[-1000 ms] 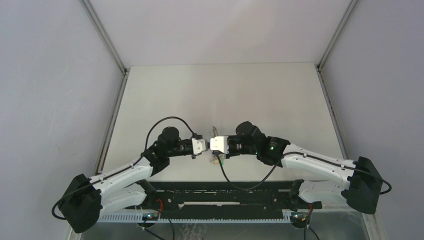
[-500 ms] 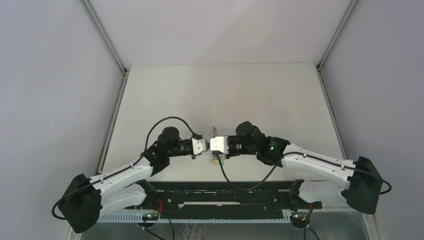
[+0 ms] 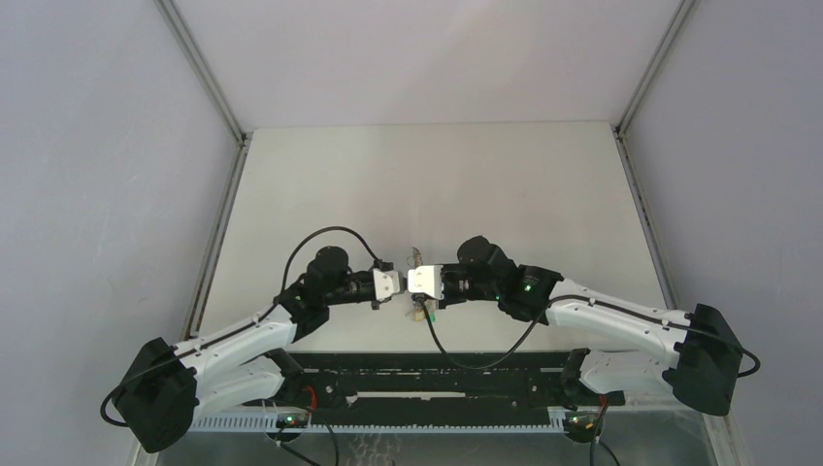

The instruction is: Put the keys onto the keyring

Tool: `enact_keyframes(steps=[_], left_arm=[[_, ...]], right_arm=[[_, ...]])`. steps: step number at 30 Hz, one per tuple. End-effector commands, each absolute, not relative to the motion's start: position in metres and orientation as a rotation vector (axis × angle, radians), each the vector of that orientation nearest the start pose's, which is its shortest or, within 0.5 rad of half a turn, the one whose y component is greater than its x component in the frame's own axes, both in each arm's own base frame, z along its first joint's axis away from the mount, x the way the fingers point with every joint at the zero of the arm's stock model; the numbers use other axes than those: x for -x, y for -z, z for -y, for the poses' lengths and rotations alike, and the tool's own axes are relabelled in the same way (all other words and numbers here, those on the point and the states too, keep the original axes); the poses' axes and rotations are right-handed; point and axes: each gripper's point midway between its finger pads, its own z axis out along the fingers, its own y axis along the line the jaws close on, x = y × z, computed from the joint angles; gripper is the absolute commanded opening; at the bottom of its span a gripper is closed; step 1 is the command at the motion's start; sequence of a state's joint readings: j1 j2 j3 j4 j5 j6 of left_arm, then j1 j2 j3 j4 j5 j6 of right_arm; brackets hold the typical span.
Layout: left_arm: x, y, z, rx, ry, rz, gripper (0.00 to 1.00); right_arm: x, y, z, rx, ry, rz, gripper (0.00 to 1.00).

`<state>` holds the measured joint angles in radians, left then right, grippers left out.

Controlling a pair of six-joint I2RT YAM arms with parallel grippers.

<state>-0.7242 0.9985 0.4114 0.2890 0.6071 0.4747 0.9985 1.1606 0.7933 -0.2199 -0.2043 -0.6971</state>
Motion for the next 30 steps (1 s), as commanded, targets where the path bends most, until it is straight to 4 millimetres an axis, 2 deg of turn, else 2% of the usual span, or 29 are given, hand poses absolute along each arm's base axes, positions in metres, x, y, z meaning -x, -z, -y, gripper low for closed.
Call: enact_keyframes(steps=[1, 30], left_arm=[[-0.1862, -0.1629, 0.2812, -1.377, 0.726, -1.186, 0.00], [-0.1845, -0.1620, 0.2829, -1.387, 0.740, -1.181, 0.00]], right_arm=[[-0.1857, -0.1771, -0.3138, 1.676, -0.406, -1.284, 0.00], [-0.1878, -0.1768, -0.3183, 1.673, -0.402, -1.284, 0.00]])
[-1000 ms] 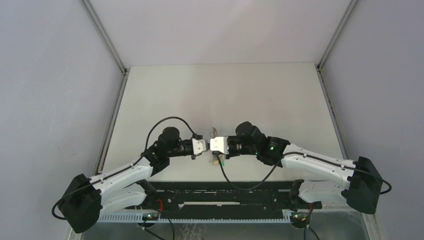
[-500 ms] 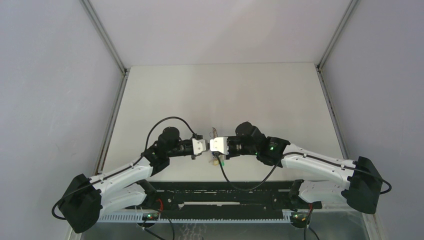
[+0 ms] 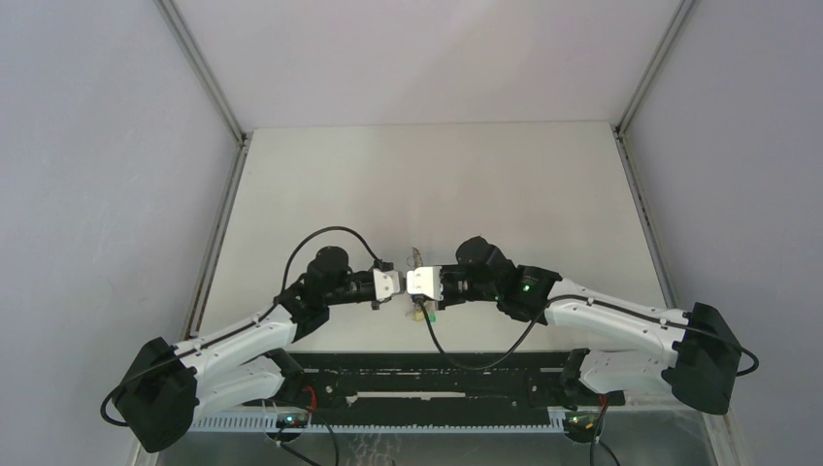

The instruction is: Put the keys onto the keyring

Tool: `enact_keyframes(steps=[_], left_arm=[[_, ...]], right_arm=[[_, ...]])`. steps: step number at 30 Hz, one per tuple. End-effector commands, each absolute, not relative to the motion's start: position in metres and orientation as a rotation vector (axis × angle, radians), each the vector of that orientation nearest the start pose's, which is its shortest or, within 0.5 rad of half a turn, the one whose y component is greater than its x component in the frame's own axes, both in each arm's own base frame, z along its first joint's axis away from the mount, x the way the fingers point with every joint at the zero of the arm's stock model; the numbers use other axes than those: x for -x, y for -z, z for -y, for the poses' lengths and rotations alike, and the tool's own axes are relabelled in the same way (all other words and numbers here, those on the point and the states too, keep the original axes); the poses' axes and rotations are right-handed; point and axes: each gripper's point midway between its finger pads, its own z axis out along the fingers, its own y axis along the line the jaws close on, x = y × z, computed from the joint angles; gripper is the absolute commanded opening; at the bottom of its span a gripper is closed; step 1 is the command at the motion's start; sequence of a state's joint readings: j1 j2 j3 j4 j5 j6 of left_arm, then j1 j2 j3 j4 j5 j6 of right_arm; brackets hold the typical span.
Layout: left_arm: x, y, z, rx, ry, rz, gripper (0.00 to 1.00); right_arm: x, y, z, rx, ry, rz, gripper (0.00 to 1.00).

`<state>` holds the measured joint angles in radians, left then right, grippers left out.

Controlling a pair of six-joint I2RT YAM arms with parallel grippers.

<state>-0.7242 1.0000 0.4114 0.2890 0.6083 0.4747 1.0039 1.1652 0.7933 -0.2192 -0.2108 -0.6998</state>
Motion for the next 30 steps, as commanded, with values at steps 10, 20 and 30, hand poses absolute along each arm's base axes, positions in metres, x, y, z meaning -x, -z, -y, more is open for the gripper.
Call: enact_keyframes(steps=[10, 20, 30], left_arm=[[-0.1851, -0.1620, 0.2824, -1.386, 0.735, -1.182, 0.00], [-0.1855, -0.1628, 0.2818, -1.382, 0.729, -1.181, 0.00], [-0.1863, -0.1614, 0.2813, -1.381, 0.724, -1.189, 0.00]], right_arm=[[-0.1881, -0.1792, -0.3170, 1.664, -0.401, -1.286, 0.00], [-0.1886, -0.1832, -0.3157, 1.649, -0.400, -1.284, 0.00], [-0.1911, -0.1839, -0.3143, 1.631, -0.387, -1.293, 0.00]])
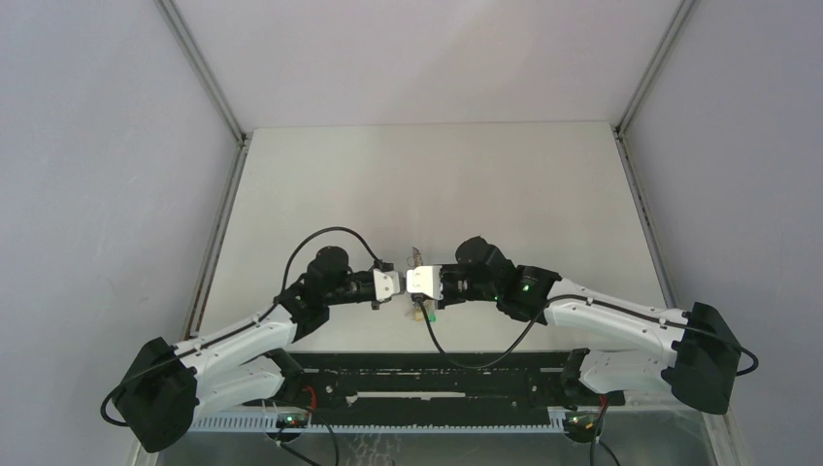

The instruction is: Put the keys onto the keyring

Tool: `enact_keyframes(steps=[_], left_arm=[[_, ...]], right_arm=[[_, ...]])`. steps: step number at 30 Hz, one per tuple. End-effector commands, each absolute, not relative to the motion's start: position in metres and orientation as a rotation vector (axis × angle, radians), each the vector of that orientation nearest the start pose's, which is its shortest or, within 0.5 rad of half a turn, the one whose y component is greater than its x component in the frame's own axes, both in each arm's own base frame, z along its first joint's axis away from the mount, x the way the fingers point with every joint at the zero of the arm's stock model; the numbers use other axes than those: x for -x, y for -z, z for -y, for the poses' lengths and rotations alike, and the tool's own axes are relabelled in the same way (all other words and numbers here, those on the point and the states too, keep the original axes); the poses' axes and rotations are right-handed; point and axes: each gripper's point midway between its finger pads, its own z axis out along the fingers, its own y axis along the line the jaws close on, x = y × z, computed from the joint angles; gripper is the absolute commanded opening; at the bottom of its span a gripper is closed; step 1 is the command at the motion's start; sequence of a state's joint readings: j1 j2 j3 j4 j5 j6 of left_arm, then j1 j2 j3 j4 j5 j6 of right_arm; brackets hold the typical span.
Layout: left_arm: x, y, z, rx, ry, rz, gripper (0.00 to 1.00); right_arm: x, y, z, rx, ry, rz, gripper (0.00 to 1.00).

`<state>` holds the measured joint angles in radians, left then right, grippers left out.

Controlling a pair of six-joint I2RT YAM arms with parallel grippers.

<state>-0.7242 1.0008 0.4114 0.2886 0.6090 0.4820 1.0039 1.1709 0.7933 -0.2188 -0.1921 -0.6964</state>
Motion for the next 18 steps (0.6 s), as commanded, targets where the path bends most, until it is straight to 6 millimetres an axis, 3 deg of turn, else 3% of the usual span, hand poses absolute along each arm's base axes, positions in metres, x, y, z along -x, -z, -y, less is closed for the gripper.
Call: enact_keyframes(steps=[1, 18], left_arm=[[-0.1862, -0.1613, 0.2814, -1.381, 0.726, -1.190, 0.00], [-0.1846, -0.1620, 0.2824, -1.387, 0.736, -1.183, 0.00]], right_arm=[[-0.1909, -0.1848, -0.3145, 1.630, -0.389, -1.290, 0.00], [-0.1881, -0.1834, -0.3186, 1.647, -0.407, -1.270, 0.00]])
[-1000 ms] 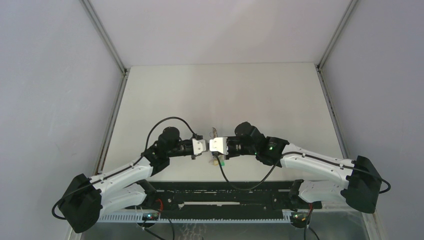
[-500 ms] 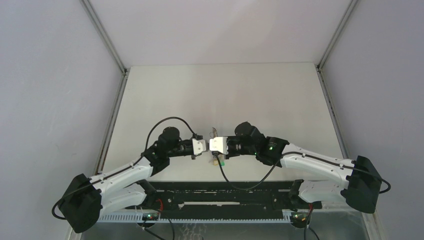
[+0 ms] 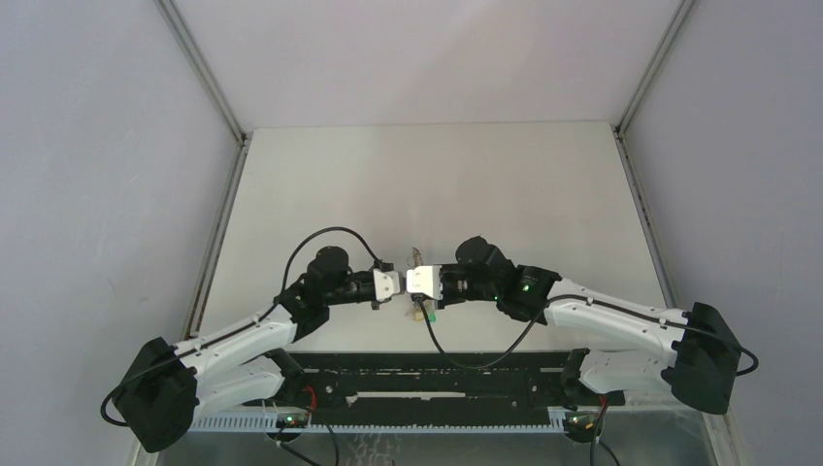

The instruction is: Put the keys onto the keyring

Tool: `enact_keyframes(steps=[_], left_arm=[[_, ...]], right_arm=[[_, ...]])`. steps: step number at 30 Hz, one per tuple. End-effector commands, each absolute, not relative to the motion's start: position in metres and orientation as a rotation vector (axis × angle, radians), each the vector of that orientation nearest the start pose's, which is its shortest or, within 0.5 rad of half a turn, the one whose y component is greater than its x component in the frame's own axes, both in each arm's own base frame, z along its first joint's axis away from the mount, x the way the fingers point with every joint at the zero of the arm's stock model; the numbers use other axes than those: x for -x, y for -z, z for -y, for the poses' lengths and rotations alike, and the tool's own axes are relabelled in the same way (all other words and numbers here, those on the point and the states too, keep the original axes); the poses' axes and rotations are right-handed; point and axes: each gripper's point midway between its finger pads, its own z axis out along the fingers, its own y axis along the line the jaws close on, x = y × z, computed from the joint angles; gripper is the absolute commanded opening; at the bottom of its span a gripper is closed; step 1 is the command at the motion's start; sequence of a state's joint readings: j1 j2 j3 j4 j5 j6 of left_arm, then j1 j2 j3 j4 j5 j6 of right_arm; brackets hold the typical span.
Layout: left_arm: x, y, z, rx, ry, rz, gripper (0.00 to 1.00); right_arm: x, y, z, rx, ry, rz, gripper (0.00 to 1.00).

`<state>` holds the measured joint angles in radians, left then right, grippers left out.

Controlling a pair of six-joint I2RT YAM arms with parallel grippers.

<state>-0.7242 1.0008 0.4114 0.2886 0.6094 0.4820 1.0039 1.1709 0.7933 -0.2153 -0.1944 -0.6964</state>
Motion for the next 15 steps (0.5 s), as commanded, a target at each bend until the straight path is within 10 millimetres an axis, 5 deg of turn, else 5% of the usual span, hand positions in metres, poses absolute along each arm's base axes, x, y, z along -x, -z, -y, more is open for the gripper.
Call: enact_keyframes(steps=[1, 15], left_arm=[[-0.1845, -0.1619, 0.2825, -1.387, 0.737, -1.183, 0.00], [-0.1863, -0.1609, 0.2819, -1.385, 0.729, -1.189, 0.00]], right_arm=[[-0.1879, -0.1825, -0.3186, 1.649, -0.408, -1.271, 0.00], [-0.1865, -0.1804, -0.3162, 1.663, -0.409, -1.281, 0.00]])
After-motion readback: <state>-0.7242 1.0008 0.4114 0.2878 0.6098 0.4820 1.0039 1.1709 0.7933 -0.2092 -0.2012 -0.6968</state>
